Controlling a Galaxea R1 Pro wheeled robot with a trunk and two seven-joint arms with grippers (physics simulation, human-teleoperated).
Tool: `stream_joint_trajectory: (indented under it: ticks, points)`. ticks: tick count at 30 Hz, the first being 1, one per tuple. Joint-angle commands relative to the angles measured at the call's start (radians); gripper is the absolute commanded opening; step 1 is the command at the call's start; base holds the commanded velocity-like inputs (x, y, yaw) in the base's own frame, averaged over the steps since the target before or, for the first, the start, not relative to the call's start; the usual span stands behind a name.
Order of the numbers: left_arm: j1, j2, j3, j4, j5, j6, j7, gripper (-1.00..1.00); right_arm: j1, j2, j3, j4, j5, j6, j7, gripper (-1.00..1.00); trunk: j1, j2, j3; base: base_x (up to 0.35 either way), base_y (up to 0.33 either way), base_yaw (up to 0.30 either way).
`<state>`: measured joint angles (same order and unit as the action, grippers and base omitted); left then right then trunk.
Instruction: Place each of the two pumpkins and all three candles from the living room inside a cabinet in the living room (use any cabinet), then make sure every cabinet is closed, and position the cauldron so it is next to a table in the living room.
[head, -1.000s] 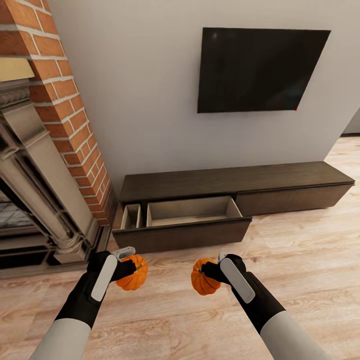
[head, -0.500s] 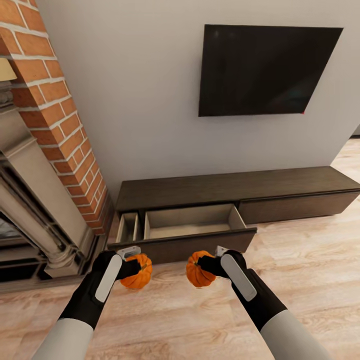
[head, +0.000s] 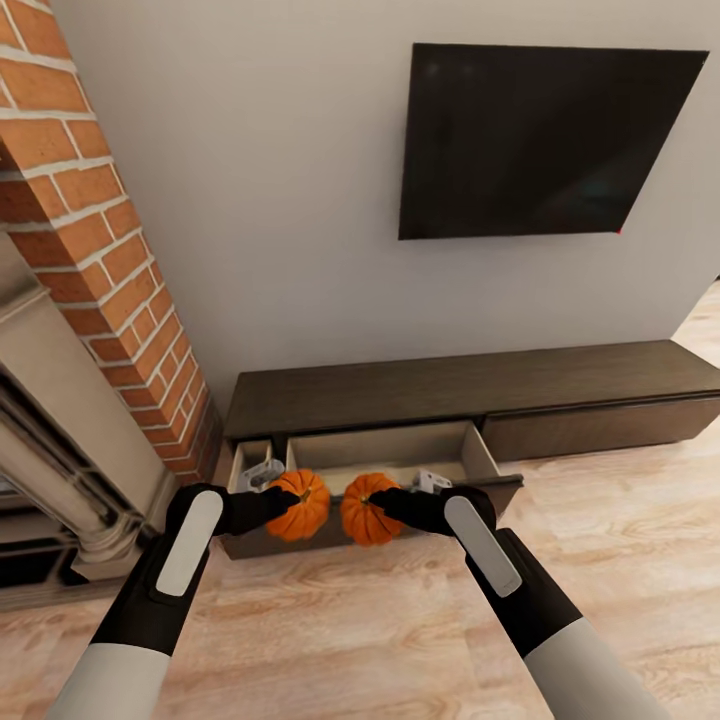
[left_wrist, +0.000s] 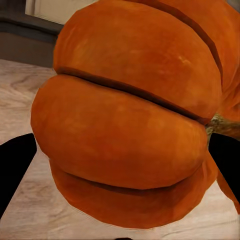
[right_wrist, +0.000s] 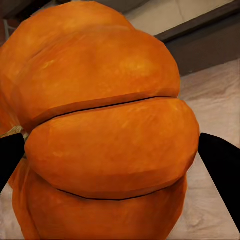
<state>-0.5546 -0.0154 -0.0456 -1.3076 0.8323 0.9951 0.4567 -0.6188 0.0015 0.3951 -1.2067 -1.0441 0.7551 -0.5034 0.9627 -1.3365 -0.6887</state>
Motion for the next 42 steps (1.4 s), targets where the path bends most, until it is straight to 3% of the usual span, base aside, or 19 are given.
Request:
stream_joint_trajectory:
  ticks: [1,18,32,36,42]
  points:
    - [-0.001,0.0,0.0,-0.001,0.016,0.0,0.012,-1.0,-0.001,0.0,0.001,-0.002,-0.013,-0.002,-0.011,-1.0,0.0,-0.001,-0.001,0.281,0.0,0.0]
    - [-0.001,-0.003,-0.001,-0.001,0.002,-0.004,0.022,-1.0,-0.001,-0.001,-0.001,0.012,-0.011,-0.011,-0.021,-1.0,0.0,-0.001,-0.001,0.325,-0.02,0.0]
    - [-0.001,-0.003,-0.038,0.006,-0.003,-0.009,0.028,-1.0,-0.001,0.0,-0.001,0.016,-0.01,-0.012,-0.028,-1.0,0.0,-0.001,-0.001,0.318,-0.159,0.0]
    - [-0.001,-0.008,-0.04,0.008,0.0,-0.01,0.1,-1.0,-0.001,0.004,-0.001,0.024,-0.005,-0.011,-0.049,-1.0,0.0,-0.001,-0.001,0.306,-0.144,0.0]
    - [-0.001,-0.014,-0.048,0.008,0.002,-0.013,0.25,-1.0,-0.001,0.005,0.0,0.037,-0.002,-0.014,-0.164,-1.0,0.0,-0.001,-0.001,0.112,-0.024,0.0]
